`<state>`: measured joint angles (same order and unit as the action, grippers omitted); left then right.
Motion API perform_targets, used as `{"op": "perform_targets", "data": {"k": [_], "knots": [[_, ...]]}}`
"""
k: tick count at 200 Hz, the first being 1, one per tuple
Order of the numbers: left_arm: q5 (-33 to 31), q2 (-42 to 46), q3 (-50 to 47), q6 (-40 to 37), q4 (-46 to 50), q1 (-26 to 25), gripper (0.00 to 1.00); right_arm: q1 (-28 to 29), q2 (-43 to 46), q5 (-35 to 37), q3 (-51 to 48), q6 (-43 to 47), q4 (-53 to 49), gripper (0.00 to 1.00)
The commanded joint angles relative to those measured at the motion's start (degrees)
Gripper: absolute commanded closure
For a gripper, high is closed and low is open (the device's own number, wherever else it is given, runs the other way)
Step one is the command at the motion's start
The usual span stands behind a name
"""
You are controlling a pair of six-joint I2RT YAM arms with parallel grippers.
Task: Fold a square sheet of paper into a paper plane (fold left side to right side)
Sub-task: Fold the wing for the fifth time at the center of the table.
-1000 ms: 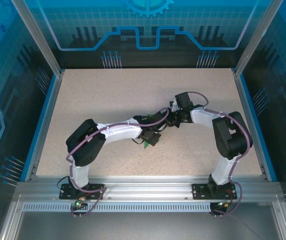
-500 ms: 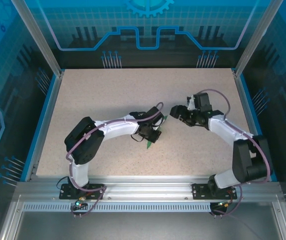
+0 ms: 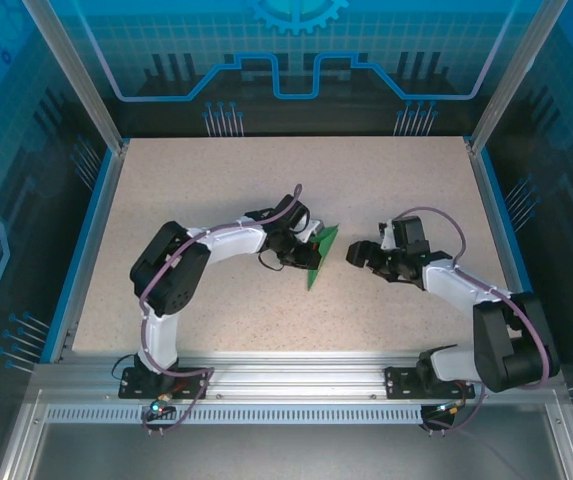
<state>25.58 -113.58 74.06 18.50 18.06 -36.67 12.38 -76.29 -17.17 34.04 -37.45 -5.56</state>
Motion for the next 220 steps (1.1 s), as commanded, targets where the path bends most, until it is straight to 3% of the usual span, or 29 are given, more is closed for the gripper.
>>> {"op": "perform_targets", "data": {"k": [1,94,220], "knots": [[5.71,-1.41,-0.88,2.70,-2.68,0.52,0.96,1.32,-1.00,-1.91,-1.44,-0.85,7.18,0.26],[13.88,-1.91,-7.01,11.66,-15.65,3.56,0.96,4.49,-8.76,-3.27,-3.37,-8.62,24.19,0.37],[16.74,-1.91,-12.45,17.44,-23.89,6.45,0.96,8.53,-21.55,-2.39,6.41,-13.46,24.20,0.48]]}}
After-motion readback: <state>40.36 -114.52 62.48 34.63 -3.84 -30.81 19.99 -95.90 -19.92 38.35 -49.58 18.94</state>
